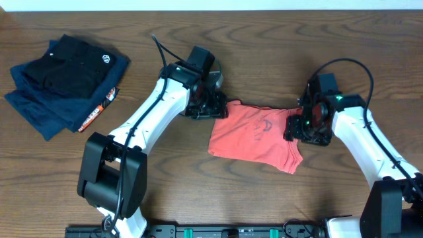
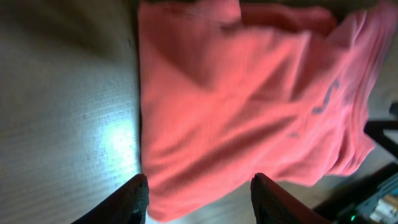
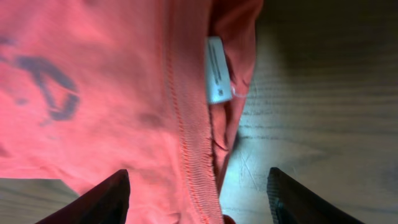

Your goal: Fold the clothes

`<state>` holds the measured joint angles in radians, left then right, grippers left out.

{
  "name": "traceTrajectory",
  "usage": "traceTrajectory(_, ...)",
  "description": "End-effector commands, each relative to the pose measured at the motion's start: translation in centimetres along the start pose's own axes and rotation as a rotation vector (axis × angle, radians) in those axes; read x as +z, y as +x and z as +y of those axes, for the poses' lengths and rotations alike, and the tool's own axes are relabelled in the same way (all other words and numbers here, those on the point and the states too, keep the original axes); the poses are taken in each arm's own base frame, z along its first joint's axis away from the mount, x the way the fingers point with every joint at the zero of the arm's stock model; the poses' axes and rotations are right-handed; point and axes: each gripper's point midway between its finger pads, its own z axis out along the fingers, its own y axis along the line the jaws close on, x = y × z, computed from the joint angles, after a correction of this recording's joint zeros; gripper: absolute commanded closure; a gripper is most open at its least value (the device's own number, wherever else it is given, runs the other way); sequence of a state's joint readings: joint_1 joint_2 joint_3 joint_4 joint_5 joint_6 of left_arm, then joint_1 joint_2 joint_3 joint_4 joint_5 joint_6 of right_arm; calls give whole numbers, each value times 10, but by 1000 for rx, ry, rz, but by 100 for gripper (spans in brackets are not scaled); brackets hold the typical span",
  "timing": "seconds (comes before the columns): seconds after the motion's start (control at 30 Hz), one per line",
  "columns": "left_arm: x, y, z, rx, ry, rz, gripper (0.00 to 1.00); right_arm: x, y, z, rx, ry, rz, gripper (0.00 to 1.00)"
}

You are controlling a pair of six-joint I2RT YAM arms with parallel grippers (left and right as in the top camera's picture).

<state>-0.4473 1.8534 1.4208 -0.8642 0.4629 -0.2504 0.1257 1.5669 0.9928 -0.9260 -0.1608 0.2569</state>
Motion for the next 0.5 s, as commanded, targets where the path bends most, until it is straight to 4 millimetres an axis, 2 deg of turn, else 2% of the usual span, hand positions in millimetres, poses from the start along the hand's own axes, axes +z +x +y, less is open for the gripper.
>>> traceTrajectory(0.0,7,10,-3,111,-18,35,45,15,9,-10,26,12,18,26)
traceTrajectory(0.07,9,11,-2,125,-43,33,45,24,11,-11,24,6,8,21)
traceTrajectory(0.17,10,10,3,140,-103,22,45,37,16,-13,23,-8,2,20)
traceTrajectory(0.27,11,11,3,146,-112,21,45,48,19,-14,20,-17,-13,22)
traceTrajectory(0.4,11,11,3,147,-112,21,45,60,17,-3,6,-105,-53,25)
traceTrajectory(0.47,11,11,3,147,-112,21,45,63,17,2,0,-140,-67,29)
